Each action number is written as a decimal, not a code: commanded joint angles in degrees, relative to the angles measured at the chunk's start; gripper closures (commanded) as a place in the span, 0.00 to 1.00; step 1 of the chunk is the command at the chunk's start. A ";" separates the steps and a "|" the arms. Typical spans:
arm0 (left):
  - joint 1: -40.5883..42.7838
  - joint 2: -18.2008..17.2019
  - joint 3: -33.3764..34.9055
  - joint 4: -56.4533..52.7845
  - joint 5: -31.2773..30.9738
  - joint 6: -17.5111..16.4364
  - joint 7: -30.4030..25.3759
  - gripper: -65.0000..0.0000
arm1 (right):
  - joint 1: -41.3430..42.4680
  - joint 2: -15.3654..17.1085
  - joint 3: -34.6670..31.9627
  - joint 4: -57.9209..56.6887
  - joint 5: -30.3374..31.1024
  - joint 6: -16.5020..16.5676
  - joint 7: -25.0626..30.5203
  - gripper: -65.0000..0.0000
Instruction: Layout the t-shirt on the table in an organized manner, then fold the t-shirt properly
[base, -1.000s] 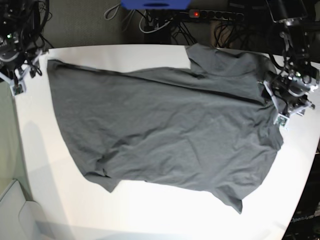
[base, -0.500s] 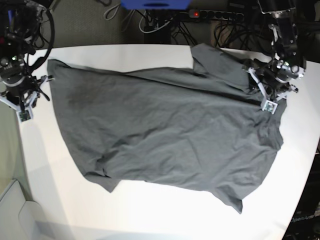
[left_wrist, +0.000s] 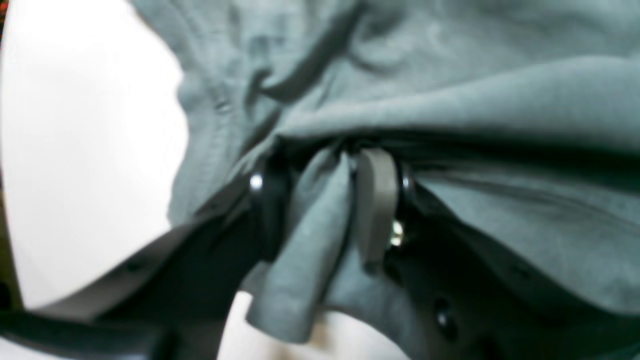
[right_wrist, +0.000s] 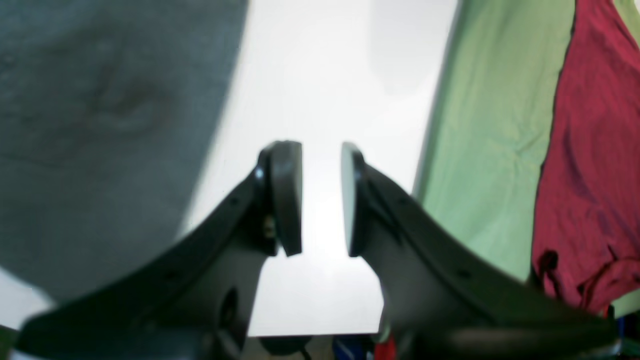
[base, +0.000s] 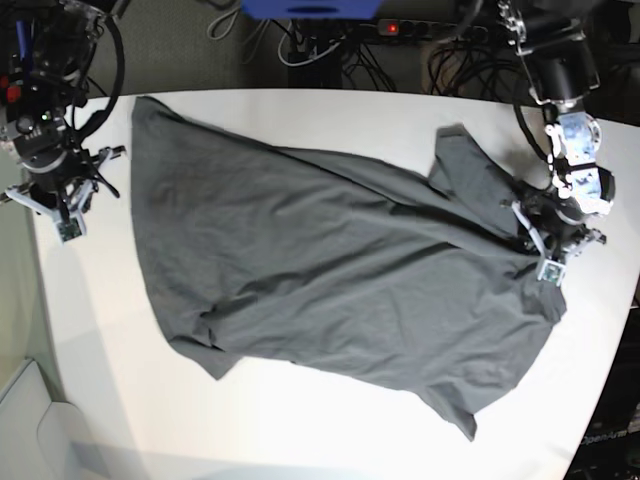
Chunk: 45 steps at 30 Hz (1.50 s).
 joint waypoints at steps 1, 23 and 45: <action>0.96 -0.58 0.24 -2.82 5.49 -0.72 7.99 0.69 | 0.46 0.71 0.22 0.89 0.25 -0.25 1.02 0.83; -8.53 -8.31 0.33 2.37 5.76 -0.89 11.51 0.91 | 3.10 0.97 -11.64 0.54 0.16 -0.25 0.66 0.83; 9.49 6.46 0.77 36.83 5.41 -1.42 19.77 0.45 | 32.37 -2.99 -28.70 -32.43 0.16 -0.25 3.21 0.90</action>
